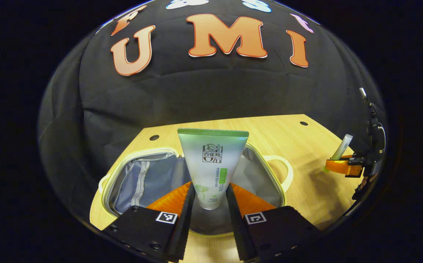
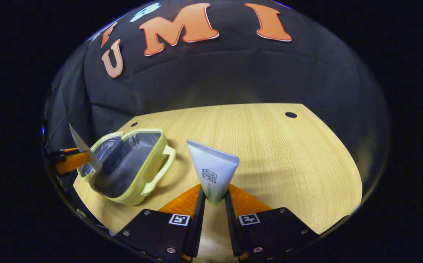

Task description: First open the suitcase, pack the skin care products into it, and then close the suitcase.

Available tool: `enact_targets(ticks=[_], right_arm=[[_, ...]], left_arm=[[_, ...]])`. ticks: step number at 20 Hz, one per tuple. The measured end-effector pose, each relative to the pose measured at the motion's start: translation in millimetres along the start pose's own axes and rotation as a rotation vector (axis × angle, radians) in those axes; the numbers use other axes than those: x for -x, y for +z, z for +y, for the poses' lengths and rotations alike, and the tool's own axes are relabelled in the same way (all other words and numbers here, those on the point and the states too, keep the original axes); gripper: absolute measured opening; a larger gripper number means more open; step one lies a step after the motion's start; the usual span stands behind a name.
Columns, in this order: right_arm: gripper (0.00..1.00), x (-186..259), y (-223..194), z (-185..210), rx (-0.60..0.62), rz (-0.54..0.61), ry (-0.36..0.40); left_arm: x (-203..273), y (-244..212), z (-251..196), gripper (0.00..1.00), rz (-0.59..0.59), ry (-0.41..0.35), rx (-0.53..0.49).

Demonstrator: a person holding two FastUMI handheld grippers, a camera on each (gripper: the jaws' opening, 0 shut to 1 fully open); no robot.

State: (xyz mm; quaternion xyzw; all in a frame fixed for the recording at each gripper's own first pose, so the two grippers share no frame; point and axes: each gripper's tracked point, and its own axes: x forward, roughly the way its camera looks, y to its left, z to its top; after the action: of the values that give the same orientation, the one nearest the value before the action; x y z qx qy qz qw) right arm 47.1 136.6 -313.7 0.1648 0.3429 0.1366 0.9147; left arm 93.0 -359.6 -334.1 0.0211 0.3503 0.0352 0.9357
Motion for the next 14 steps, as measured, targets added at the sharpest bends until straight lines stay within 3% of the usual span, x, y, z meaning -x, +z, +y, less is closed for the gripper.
enact_targets(ticks=[5, 14], right_arm=[[0.34, 9.5, 2.9, 48.8, 0.054, -0.006, 0.022], [0.34, -0.4, 19.8, 118.9, 0.105, -0.013, 0.059]], left_arm=[[-26.7, -24.3, 2.4, 0.53, 0.099, -0.108, 0.004], [-58.7, -54.1, 8.8, 0.51, 0.281, -0.216, -0.022]])
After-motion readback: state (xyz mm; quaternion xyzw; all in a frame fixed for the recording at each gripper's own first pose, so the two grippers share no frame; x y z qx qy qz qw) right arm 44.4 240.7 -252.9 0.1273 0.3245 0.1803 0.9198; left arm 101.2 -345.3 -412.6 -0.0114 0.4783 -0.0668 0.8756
